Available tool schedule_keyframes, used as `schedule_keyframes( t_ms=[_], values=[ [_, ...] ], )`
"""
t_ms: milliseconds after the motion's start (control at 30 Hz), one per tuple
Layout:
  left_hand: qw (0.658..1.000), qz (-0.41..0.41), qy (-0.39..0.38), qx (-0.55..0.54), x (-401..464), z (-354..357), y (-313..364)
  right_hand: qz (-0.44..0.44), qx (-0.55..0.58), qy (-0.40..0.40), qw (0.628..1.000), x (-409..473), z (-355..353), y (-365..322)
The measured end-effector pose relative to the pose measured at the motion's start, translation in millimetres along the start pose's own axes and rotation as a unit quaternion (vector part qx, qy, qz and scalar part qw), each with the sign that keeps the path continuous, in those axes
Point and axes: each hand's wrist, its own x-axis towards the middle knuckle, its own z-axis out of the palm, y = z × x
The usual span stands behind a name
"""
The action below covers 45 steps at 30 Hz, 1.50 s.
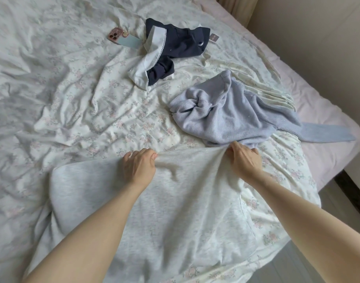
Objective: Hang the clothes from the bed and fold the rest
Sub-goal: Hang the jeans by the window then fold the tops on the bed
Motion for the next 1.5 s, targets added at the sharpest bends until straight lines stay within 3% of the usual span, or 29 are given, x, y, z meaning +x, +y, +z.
schedule_keyframes(
  t_ms=[167, 300, 400, 500, 633, 700, 767, 833, 933, 1033, 1200, 1333, 1400, 1500],
  values=[
    [0.996, -0.057, -0.068, -0.016, -20, 5, 20, 0.167, 0.230, 0.043, 0.958, -36, -3, 34],
    [0.984, 0.142, -0.106, -0.009, -76, 26, 73, 0.242, 0.372, -0.079, 0.893, -102, 19, 26],
    [0.954, 0.213, -0.195, 0.084, -111, 52, 83, 0.251, 0.396, -0.145, 0.871, -135, 34, 17],
    [0.937, 0.232, -0.200, 0.167, -118, 63, 67, 0.244, 0.385, -0.189, 0.870, -138, 34, 16],
    [0.935, 0.240, -0.215, 0.151, -114, 58, 58, 0.264, 0.410, -0.226, 0.843, -126, 19, 12],
    [0.948, 0.236, -0.204, 0.062, -109, 50, 54, 0.283, 0.437, -0.233, 0.821, -124, 10, 3],
    [0.964, 0.188, -0.149, -0.113, -104, 38, 51, 0.274, 0.441, -0.228, 0.823, -124, -2, -13],
    [0.953, 0.077, -0.103, -0.275, -99, 19, 46, 0.224, 0.412, -0.195, 0.861, -125, -17, -33],
    [0.896, -0.120, -0.092, -0.417, -93, -16, 20, 0.134, 0.362, -0.153, 0.910, -125, -48, -75],
    [0.821, -0.251, -0.092, -0.504, -95, -56, -30, 0.047, 0.350, -0.140, 0.925, -127, -72, -136],
    [0.757, -0.325, -0.076, -0.562, -121, -111, -117, -0.066, 0.372, -0.179, 0.908, -140, -80, -253],
    [0.674, -0.376, -0.108, -0.627, -146, -129, -168, -0.087, 0.270, -0.275, 0.919, -156, -36, -323],
    [0.660, -0.382, -0.129, -0.634, -159, -130, -186, -0.082, 0.231, -0.298, 0.923, -166, -15, -343],
    [0.658, -0.385, -0.151, -0.629, -171, -124, -193, -0.090, 0.259, -0.326, 0.905, -174, 4, -352]
  ],
)
